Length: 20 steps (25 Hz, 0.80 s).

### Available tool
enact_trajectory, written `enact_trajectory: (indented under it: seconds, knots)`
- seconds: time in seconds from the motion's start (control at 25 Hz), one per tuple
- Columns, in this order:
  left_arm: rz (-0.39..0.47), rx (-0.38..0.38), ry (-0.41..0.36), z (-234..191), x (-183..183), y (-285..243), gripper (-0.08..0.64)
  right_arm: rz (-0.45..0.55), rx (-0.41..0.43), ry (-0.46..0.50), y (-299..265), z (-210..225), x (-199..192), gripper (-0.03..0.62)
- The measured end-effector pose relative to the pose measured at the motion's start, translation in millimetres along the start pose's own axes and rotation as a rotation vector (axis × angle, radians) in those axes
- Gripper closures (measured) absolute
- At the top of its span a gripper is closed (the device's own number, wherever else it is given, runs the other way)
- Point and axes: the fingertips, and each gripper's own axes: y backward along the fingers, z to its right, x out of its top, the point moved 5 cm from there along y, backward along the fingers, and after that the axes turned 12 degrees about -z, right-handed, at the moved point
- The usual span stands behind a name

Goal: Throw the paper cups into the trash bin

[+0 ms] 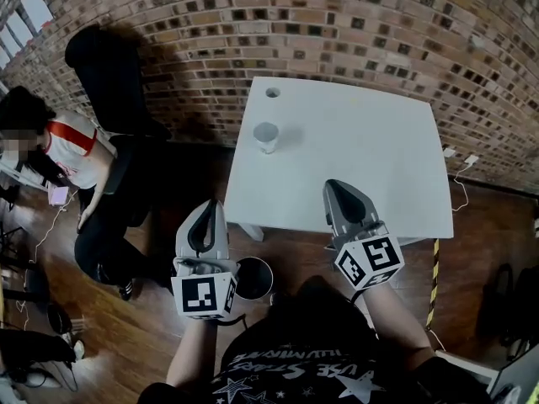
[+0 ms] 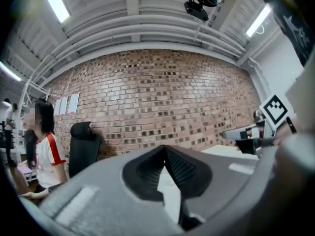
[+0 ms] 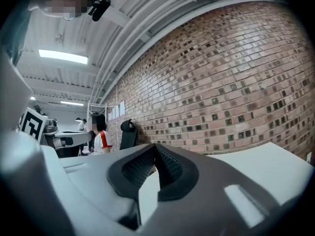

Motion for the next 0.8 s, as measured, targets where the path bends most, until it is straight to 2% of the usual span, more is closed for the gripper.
enact_trajectory:
  seconds: [0.12, 0.24, 0.32, 0.6, 0.8]
  knots:
    - [-0.006, 0.0, 0.011, -8, -4, -15, 0.555, -0.003, -0.012, 0.055, -21, 2, -1, 0.576]
    - [-0.033, 0.016, 0.034, -10, -13, -33, 0.555, -0.034, 0.023, 0.085, -47, 6, -9, 0.498]
    - [-0.049, 0.027, 0.039, -13, -17, -47, 0.555, -0.071, 0.062, 0.085, -67, 7, -18, 0.468]
    - [-0.144, 0.065, 0.072, -18, -40, -98, 0.555, -0.17, 0.164, 0.058, -128, 21, -49, 0.431]
    - [-0.159, 0.094, 0.089, -25, -52, -140, 0.555, -0.264, 0.205, 0.1, -172, 34, -75, 0.335]
